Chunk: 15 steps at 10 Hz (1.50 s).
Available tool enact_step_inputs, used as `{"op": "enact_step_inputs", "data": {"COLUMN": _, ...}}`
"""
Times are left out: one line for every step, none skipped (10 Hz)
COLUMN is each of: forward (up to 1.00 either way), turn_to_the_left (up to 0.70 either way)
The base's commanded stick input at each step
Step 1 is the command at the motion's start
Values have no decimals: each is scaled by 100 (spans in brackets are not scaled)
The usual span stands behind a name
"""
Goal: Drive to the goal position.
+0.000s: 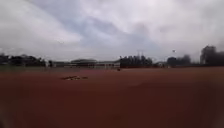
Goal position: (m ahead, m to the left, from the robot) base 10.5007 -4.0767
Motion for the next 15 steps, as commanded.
{"op": "enact_step_inputs", "data": {"forward": 70, "turn_to_the_left": 0}}
{"op": "enact_step_inputs", "data": {"forward": 70, "turn_to_the_left": 0}}
{"op": "enact_step_inputs", "data": {"forward": 70, "turn_to_the_left": 0}}
{"op": "enact_step_inputs", "data": {"forward": 70, "turn_to_the_left": 0}}
{"op": "enact_step_inputs", "data": {"forward": 70, "turn_to_the_left": 0}}
{"op": "enact_step_inputs", "data": {"forward": 70, "turn_to_the_left": 0}}
{"op": "enact_step_inputs", "data": {"forward": 70, "turn_to_the_left": 0}}
{"op": "enact_step_inputs", "data": {"forward": 70, "turn_to_the_left": 0}}
{"op": "enact_step_inputs", "data": {"forward": 70, "turn_to_the_left": 0}}
{"op": "enact_step_inputs", "data": {"forward": 70, "turn_to_the_left": 0}}
{"op": "enact_step_inputs", "data": {"forward": 70, "turn_to_the_left": 0}}
{"op": "enact_step_inputs", "data": {"forward": 70, "turn_to_the_left": 0}}
{"op": "enact_step_inputs", "data": {"forward": 70, "turn_to_the_left": 0}}
{"op": "enact_step_inputs", "data": {"forward": 70, "turn_to_the_left": 0}}
{"op": "enact_step_inputs", "data": {"forward": 70, "turn_to_the_left": 0}}
